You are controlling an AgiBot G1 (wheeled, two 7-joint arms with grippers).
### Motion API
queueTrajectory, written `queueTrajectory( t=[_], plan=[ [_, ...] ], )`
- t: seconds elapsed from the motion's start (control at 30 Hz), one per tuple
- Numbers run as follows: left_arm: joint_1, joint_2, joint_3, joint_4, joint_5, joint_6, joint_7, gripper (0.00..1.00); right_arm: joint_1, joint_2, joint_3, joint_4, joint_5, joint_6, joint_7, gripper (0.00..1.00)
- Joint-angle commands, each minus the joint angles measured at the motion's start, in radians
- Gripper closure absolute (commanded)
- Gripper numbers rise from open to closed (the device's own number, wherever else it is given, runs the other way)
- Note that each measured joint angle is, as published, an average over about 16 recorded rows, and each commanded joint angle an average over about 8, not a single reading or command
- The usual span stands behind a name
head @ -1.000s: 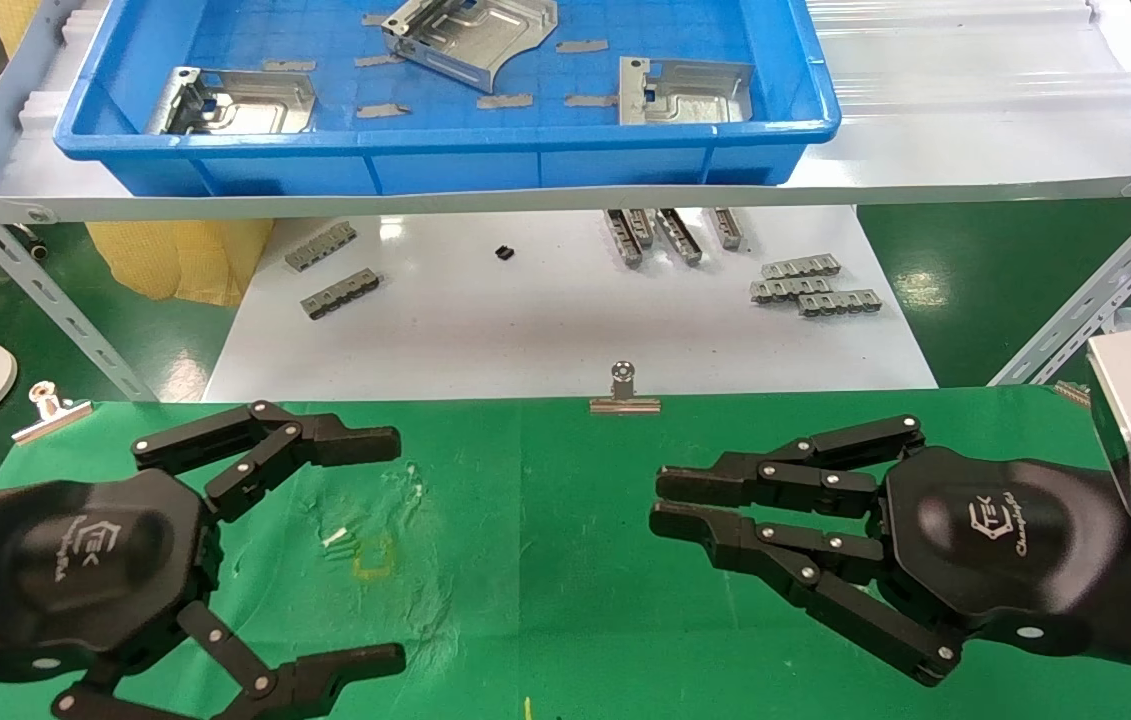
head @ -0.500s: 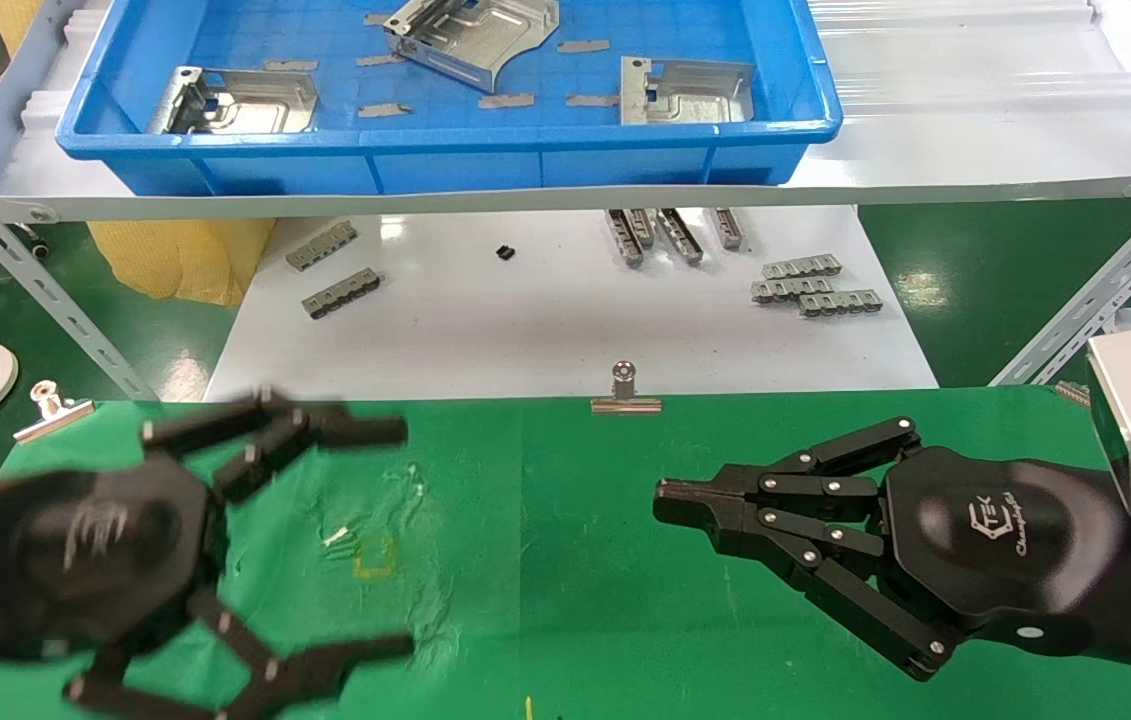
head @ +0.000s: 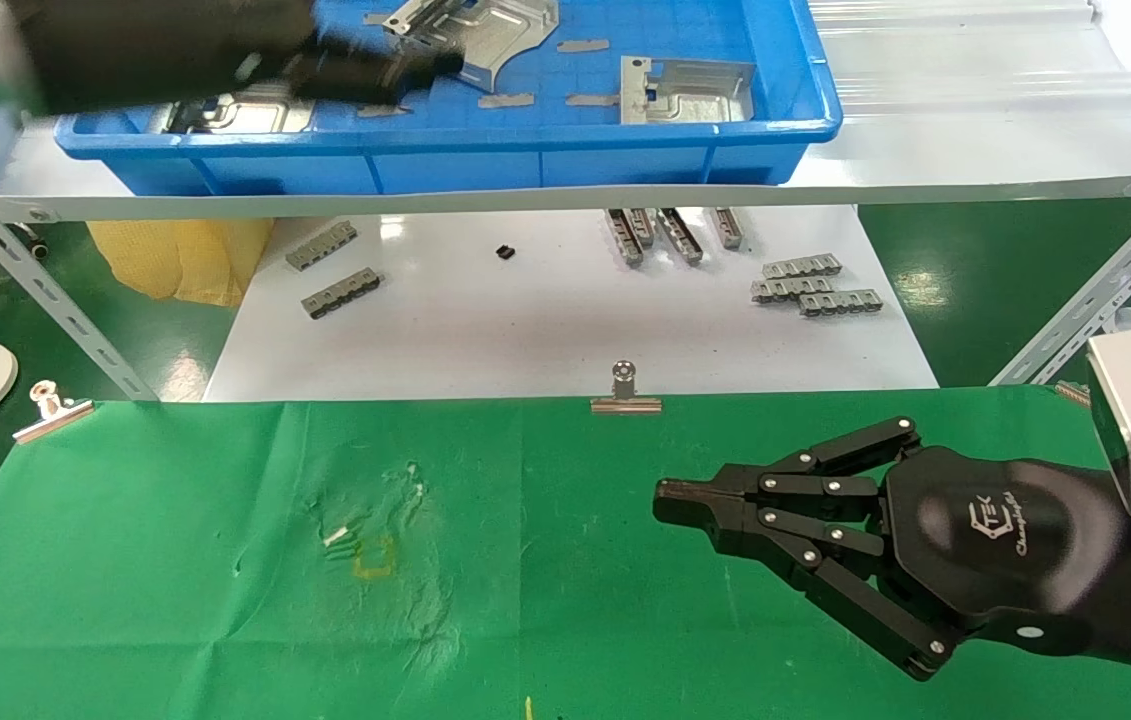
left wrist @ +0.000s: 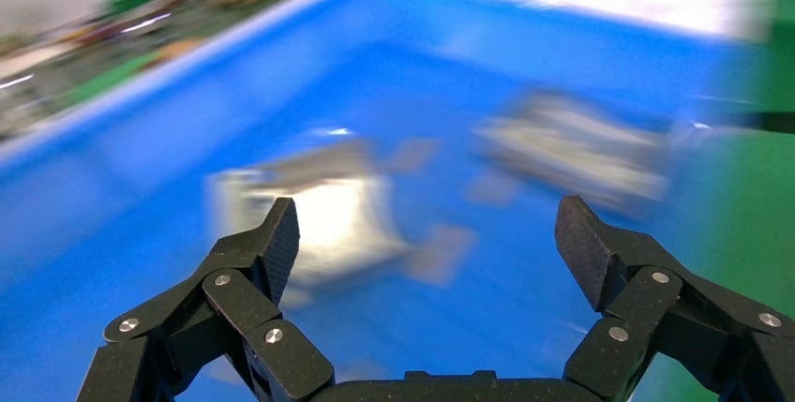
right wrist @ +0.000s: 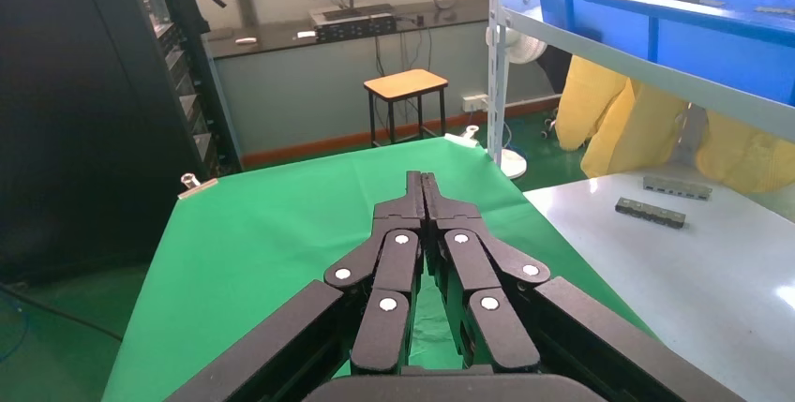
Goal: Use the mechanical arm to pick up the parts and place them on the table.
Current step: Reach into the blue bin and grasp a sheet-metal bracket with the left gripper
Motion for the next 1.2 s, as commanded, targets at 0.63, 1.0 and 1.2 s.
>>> queueTrajectory(
  t=[0.63, 1.0, 1.2],
  plan=[
    [-0.168, 0.289, 0.068, 0.459, 0.141, -0.331, -0.001, 1.0, 0.0, 0.0, 0.0, 0.0, 0.0, 0.0, 0.0, 0.0],
    [-0.138, 0.292, 0.077, 0.414, 0.121, -0.439, 0.008, 1.0, 0.0, 0.0, 0.0, 0.0, 0.0, 0.0, 0.0, 0.0],
    [-0.123, 0.293, 0.083, 0.4, 0.104, -0.481, 0.014, 1.0, 0.0, 0.0, 0.0, 0.0, 0.0, 0.0, 0.0, 0.0]
  ],
)
